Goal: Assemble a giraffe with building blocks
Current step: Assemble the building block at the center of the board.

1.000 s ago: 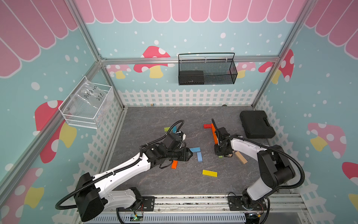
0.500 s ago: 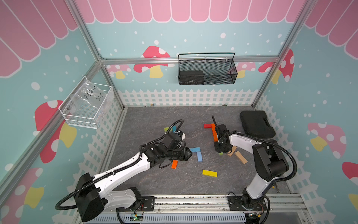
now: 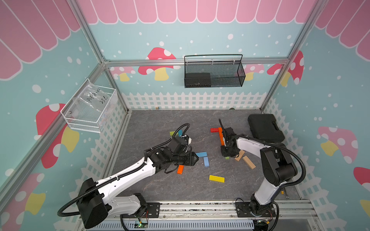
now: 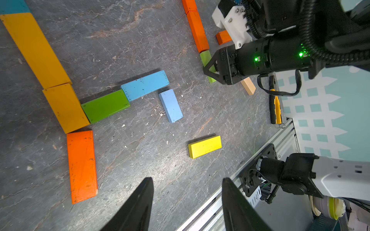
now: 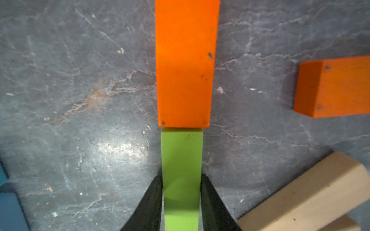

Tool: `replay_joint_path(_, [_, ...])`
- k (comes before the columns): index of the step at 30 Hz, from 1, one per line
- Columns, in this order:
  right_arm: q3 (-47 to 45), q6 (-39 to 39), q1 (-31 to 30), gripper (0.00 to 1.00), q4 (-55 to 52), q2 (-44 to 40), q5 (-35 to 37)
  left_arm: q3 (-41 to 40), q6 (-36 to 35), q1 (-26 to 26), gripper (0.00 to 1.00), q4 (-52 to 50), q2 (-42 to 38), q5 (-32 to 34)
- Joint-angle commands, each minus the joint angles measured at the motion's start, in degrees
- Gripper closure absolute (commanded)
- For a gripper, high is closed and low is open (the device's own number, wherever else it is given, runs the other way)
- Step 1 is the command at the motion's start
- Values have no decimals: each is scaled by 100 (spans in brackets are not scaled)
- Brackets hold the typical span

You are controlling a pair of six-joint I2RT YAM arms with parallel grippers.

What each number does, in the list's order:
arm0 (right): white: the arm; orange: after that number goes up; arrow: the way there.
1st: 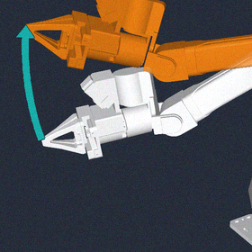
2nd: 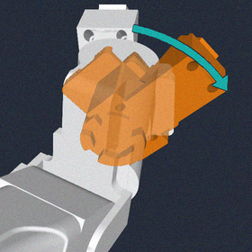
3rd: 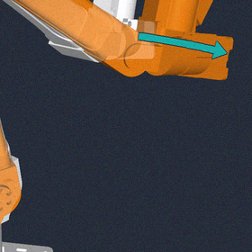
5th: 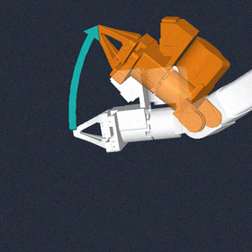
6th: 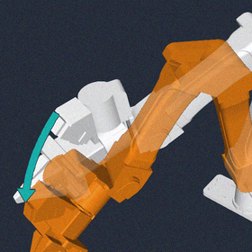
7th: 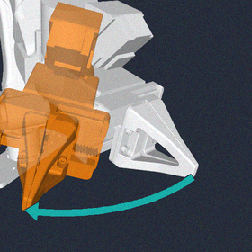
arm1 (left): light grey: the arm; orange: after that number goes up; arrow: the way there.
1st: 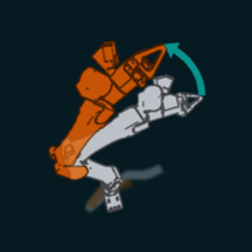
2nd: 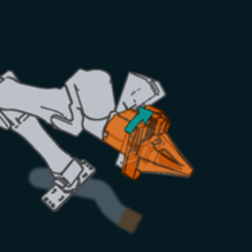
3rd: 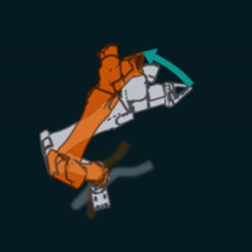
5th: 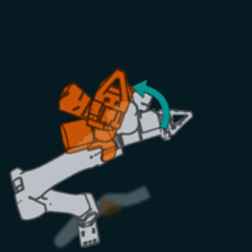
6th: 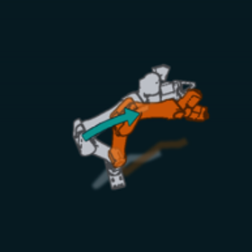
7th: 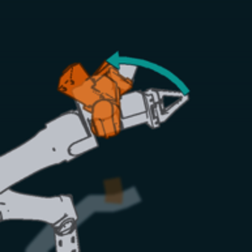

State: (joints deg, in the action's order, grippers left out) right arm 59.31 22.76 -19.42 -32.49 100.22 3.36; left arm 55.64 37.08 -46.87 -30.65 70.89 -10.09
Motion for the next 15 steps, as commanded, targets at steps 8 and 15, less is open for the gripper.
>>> replay_joint_path(8, [19,18,122,64,-29,199,27,118,-64,47,42,-71,32,-13])
replay_joint_path(15, [50,20,123,58,-20,149,-45,115,-61,47,42,-67,34,-12])
